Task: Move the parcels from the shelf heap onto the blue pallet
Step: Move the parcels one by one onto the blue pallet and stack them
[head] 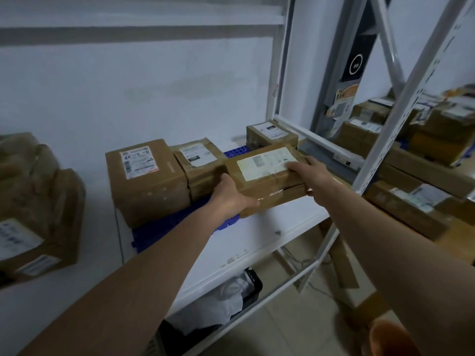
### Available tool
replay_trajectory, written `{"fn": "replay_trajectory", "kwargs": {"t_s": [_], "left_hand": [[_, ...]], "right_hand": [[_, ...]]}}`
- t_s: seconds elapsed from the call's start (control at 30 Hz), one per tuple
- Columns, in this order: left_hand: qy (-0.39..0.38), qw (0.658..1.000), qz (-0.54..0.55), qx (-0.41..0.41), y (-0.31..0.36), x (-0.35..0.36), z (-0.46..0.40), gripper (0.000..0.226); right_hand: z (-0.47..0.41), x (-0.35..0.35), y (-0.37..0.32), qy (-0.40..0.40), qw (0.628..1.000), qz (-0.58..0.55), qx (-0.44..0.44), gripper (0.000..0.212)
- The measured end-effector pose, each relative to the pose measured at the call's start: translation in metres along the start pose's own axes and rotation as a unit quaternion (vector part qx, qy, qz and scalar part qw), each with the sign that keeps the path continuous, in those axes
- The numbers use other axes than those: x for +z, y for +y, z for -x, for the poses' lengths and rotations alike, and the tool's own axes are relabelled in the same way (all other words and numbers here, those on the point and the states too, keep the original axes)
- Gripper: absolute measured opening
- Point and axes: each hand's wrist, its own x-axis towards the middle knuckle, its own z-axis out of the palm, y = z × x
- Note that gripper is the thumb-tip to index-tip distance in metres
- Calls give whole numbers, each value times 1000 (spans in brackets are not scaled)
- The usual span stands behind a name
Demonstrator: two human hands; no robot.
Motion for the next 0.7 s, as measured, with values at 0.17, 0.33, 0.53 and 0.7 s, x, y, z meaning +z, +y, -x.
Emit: {"fn": "replay_trajectory", "kwargs": {"t_s": [0.17,0.33,0.53,0.7], "left_hand": [[8,1000,-7,-6,28,34,-48,85],[25,999,-6,-35,56,76,-92,73],[53,996,6,-68,70,119,-134,70],[76,991,17,-108,67,135,-151,83]], "right_hand": [[-57,-29,1,-11,999,-31,11,61],[-116,-63,3,-30,999,-32,23,48],[-173,-90,9,-82,995,-36,33,28],[-199,-100,20,-129,989,-51,57,17]]}}
